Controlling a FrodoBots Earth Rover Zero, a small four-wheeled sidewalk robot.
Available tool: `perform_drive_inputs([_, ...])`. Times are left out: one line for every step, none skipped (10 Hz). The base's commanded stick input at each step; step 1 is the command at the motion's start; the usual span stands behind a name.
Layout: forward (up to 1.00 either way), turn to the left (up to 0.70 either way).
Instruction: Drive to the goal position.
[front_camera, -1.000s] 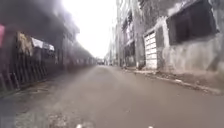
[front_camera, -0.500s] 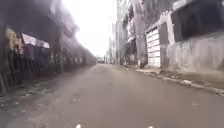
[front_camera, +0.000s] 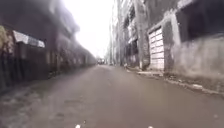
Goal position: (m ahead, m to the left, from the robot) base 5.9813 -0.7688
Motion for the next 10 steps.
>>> perform_drive_inputs([0.7, 0.0])
perform_drive_inputs([0.7, 0.0])
perform_drive_inputs([0.7, 0.0])
perform_drive_inputs([0.7, 0.0])
perform_drive_inputs([0.7, 0.0])
perform_drive_inputs([0.7, 0.0])
perform_drive_inputs([0.7, 0.0])
perform_drive_inputs([0.7, 0.0])
perform_drive_inputs([0.7, 0.0])
perform_drive_inputs([0.7, 0.0])
